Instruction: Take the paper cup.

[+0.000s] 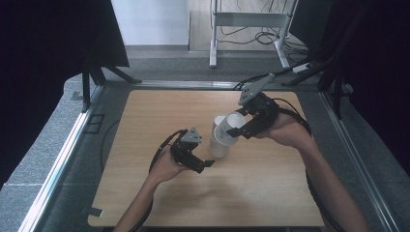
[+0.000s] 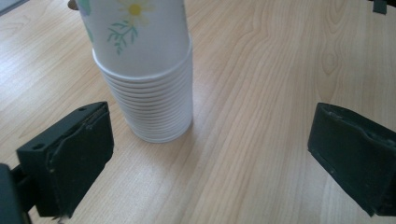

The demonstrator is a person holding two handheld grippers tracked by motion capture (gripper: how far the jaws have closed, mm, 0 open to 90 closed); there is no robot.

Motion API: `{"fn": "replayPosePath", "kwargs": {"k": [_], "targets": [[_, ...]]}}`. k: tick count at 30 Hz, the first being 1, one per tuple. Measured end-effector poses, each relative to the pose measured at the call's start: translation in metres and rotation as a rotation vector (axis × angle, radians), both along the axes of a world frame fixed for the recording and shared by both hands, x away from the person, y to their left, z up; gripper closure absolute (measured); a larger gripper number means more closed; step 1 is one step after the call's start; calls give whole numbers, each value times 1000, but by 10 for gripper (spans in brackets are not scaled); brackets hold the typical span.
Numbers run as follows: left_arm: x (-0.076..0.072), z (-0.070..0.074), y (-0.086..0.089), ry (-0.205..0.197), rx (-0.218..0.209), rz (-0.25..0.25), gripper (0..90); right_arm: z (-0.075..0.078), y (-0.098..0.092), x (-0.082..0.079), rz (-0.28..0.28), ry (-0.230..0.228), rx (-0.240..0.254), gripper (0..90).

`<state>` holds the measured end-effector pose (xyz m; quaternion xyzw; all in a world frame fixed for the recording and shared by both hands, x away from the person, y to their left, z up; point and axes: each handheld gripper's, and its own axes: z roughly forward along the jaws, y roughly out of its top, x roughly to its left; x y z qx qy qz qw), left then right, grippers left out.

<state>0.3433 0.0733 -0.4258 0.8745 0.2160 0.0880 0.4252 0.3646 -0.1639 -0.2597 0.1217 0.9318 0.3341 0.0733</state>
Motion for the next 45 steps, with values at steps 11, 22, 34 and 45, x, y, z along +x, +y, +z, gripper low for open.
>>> {"fn": "replayPosePath", "kwargs": {"k": [11, 22, 34, 45], "targets": [[-15, -3, 6, -18, 1, -11, 0, -10, -9, -13, 14, -4, 13, 342], [-29, -9, 12, -46, -1, -31, 0, -25, -19, -24, 23, -5, 50, 342], [-42, -18, 18, -66, 2, -39, 0, -46, -33, -34, 17, -10, 108, 343], [-53, -30, 15, -69, 2, -55, 0, -74, -39, -45, 7, -12, 158, 343]]}}
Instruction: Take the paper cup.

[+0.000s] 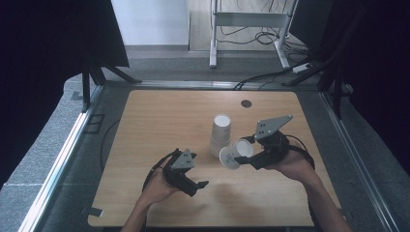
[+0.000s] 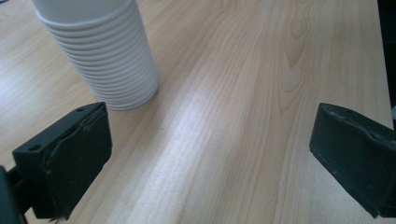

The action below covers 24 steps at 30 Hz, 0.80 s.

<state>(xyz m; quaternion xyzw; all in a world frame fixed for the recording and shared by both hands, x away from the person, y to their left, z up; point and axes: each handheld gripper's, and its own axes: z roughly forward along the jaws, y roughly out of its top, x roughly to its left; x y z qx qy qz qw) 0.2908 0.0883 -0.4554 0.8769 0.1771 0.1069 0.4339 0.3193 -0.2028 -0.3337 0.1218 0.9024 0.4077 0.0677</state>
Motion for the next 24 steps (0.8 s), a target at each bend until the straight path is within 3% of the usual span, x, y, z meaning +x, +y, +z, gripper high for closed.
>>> {"fn": "replayPosePath", "kwargs": {"k": [8, 24], "targets": [[-6, -8, -6, 10, 4, -20, 0, -21, -5, -4, -4, 7, 37, 343], [-12, -10, -9, 47, -27, -43, 0, -63, -13, -11, 11, 36, 157, 345]]}}
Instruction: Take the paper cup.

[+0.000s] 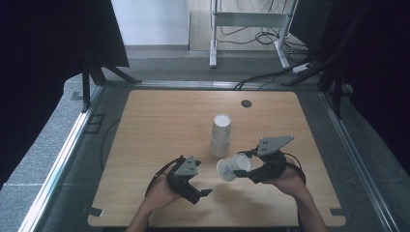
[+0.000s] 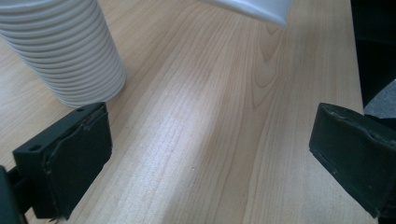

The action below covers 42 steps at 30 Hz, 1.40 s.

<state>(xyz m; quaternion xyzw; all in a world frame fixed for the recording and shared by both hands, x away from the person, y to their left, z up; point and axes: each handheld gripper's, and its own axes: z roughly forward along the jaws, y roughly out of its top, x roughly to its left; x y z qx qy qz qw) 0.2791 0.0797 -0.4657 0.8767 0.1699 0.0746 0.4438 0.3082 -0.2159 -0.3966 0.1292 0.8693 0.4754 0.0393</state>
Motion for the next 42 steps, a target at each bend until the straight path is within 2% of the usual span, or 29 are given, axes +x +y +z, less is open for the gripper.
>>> {"fn": "replayPosePath", "kwargs": {"k": [1, 4, 6, 13, 16, 23, 33, 42], "targets": [[0, 0, 0, 0, 2, -3, 0, -2, 0, -1, 1, 3, 9, 345], [-2, 1, -1, -5, 12, -13, 0, -4, 1, -2, 0, -6, -16, 344], [-3, 1, -1, -4, 8, -19, 0, -5, 2, -2, 9, -2, 1, 344], [-7, 3, -1, 10, -17, -59, 2, -18, 5, -5, 22, 19, 8, 345], [-9, 4, -2, 2, -20, -72, 6, -21, 6, -5, 35, 24, 28, 345], [-10, 0, -7, -4, 10, -77, 23, -28, 12, -6, 69, 31, 43, 346], [-11, -7, -12, 2, 9, -107, 44, -38, 20, -8, 128, 59, 75, 348], [-11, -13, -15, 6, 19, -124, 95, -47, 29, -8, 160, 79, 81, 349]]}}
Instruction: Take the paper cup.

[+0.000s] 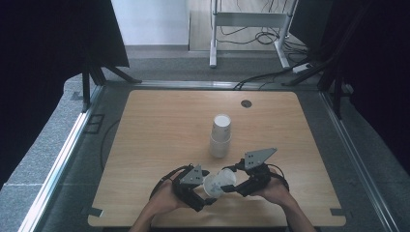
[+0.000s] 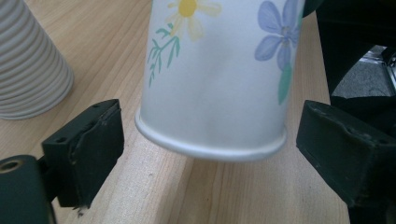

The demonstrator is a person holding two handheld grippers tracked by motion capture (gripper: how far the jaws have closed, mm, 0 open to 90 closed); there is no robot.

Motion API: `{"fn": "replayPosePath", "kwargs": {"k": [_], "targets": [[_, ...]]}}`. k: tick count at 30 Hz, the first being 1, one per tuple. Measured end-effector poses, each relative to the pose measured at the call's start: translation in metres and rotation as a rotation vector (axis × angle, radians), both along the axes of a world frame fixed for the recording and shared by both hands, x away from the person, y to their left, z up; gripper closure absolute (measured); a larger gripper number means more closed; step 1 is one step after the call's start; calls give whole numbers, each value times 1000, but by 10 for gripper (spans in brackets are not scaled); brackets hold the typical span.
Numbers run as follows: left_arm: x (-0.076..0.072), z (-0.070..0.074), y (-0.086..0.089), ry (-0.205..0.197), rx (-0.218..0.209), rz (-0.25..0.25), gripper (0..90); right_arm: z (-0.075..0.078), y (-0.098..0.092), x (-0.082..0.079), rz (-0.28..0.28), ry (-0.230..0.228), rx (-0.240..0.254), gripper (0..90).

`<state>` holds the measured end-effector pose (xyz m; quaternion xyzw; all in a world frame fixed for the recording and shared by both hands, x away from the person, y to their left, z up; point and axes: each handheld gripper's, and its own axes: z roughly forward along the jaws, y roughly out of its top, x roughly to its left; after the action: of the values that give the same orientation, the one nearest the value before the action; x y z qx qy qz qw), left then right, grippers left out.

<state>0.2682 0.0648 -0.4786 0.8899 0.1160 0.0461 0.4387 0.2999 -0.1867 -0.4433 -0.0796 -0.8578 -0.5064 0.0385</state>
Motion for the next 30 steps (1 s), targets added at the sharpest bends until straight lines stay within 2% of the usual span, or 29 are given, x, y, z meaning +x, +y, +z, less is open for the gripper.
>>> {"fn": "replayPosePath", "kwargs": {"k": [5, 9, 14, 19, 30], "targets": [[0, -3, -1, 7, -15, -1, 138, 0, 1, -1, 7, 3, 8, 349], [-2, -4, -5, 1, -3, -19, 138, -1, 2, -1, 9, 5, 11, 349], [-1, -5, -5, -11, 5, -4, 153, -1, 2, -1, 14, 9, 13, 349], [-1, -6, -4, -11, -4, -2, 206, -2, 1, 0, 11, 16, 10, 349], [-1, -6, -3, -30, 19, 0, 329, -3, 1, 1, 7, 17, -2, 361]]}}
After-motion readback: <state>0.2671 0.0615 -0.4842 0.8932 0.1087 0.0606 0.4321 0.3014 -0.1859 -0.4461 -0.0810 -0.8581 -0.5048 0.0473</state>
